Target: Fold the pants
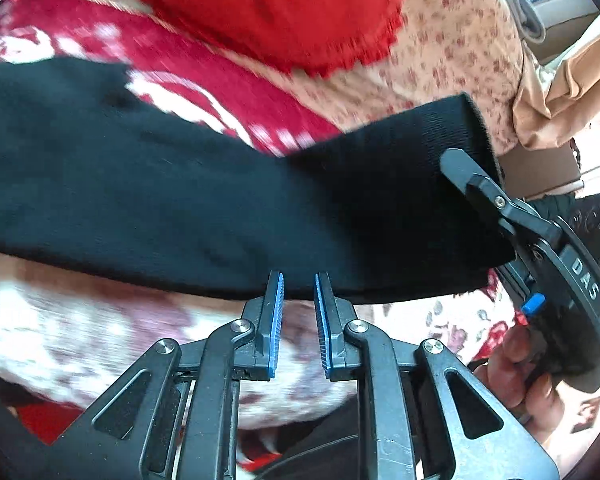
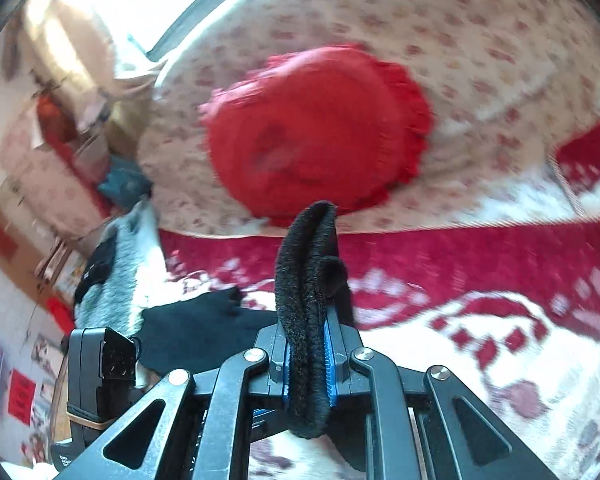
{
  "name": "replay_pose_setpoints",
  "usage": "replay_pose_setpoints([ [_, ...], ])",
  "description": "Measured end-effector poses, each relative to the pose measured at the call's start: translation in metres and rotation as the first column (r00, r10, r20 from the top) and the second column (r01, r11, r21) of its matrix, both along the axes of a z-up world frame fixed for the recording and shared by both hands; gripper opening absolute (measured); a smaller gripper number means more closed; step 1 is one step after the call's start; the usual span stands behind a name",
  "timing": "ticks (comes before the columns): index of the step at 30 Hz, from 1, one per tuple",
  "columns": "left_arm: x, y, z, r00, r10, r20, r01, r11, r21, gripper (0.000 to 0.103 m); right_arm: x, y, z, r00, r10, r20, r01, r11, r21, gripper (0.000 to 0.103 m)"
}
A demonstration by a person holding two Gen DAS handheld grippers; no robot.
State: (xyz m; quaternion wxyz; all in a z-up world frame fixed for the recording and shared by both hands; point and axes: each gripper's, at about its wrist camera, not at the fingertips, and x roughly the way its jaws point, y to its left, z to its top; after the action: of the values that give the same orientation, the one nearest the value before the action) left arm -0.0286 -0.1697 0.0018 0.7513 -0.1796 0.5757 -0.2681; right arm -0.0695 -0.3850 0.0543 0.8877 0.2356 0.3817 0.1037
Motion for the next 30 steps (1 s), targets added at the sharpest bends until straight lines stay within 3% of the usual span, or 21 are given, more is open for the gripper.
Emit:
replay_pose_setpoints([
  [3,0.006,0.034,0.004,0.997,0.059,0.059,-0.062,0.997,0.055,0.015,0.017,0.031,-0.001,0.998,0.065,0.000,-0.065,0.998,0.007,0.012],
  [7,0.016,0.066,-0.011,0.992,0.124,0.038,-0.127,0.989,0.077,0.015,0.044,0.068,-0.019,0.991,0.129,-0.030,-0.127,0.990,0.059,0.012],
  [10,0.021,0.096,-0.025,0.984,0.175,0.036,-0.178,0.977,0.116,0.029,0.069,0.102,-0.041,0.980,0.184,-0.074,-0.179,0.981,0.077,0.012],
  [12,0.024,0.117,-0.033,0.977,0.212,0.031,-0.214,0.969,0.124,0.031,0.087,0.121,-0.070,0.966,0.219,-0.140,-0.199,0.969,0.147,0.013],
  [14,0.028,0.131,-0.038,0.972,0.236,0.019,-0.236,0.964,0.125,0.031,0.100,0.136,-0.100,0.943,0.257,-0.213,-0.199,0.945,0.259,0.025],
  [16,0.030,0.135,-0.037,0.972,0.235,0.024,-0.236,0.964,0.124,0.037,0.100,0.148,-0.107,0.929,0.309,-0.202,-0.237,0.919,0.314,0.032],
  [18,0.030,0.135,-0.034,0.975,0.219,0.044,-0.223,0.967,0.122,0.044,0.092,0.150,-0.091,0.936,0.326,-0.132,-0.278,0.915,0.293,0.035],
  [21,0.029,0.123,-0.027,0.978,0.189,0.085,-0.200,0.970,0.137,0.050,0.077,0.133,-0.063,0.955,0.285,-0.084,-0.265,0.944,0.194,0.035],
  [24,0.033,0.104,-0.026,0.983,0.148,0.106,-0.163,0.974,0.158,0.057,0.063,0.108,-0.057,0.977,0.183,-0.110,-0.176,0.982,0.068,0.035],
  [27,0.042,0.086,-0.036,0.987,0.116,0.114,-0.139,0.965,0.221,0.057,0.046,0.096,-0.068,0.977,0.140,-0.162,-0.154,0.985,-0.075,0.029],
  [30,0.051,0.074,-0.043,0.987,0.094,0.134,-0.126,0.957,0.261,0.057,0.035,0.086,-0.081,0.976,0.122,-0.179,-0.139,0.986,-0.088,0.026],
])
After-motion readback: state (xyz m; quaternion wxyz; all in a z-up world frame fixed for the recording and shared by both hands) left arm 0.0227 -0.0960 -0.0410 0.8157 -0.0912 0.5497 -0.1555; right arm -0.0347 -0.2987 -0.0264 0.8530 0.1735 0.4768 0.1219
